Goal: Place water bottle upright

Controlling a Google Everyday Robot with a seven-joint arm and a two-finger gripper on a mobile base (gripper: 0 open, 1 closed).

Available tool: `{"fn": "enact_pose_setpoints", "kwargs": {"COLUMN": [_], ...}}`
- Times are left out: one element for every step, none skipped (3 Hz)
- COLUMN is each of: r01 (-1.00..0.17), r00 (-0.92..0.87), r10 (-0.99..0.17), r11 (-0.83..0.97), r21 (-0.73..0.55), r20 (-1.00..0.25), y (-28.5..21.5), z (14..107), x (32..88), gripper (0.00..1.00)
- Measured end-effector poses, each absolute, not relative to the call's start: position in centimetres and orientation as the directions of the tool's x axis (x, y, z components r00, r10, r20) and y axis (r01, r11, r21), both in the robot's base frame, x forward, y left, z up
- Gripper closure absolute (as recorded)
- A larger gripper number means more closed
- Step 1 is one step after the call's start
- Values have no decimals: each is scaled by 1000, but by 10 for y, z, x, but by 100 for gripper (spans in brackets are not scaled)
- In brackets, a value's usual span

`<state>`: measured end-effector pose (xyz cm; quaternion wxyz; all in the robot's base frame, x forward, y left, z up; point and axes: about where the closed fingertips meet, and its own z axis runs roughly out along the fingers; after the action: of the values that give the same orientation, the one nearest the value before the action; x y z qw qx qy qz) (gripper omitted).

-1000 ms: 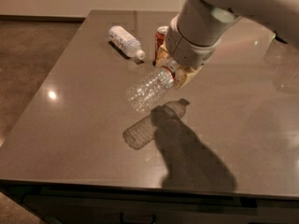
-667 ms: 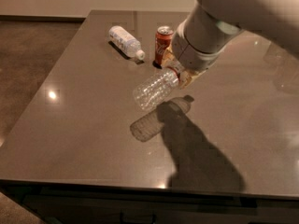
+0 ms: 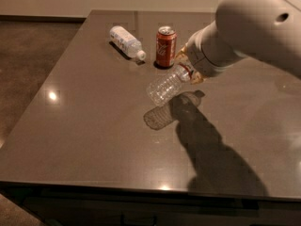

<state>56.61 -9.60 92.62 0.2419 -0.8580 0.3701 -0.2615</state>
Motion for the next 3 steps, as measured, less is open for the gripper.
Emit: {"fn": "enact_pose_setpoints", "kwargs": {"r01": [-450,-381,-301], "r00": [530,481,437], "r10": [-779,-790,-785], "r11": [-592,-580,-587], "r21": [-668,-720,-751], "r20": [334,381,439], "y": [-110,-121,-126], "z": [932,937,948], "x": [570,572,572], "gripper": [100,100,100]}}
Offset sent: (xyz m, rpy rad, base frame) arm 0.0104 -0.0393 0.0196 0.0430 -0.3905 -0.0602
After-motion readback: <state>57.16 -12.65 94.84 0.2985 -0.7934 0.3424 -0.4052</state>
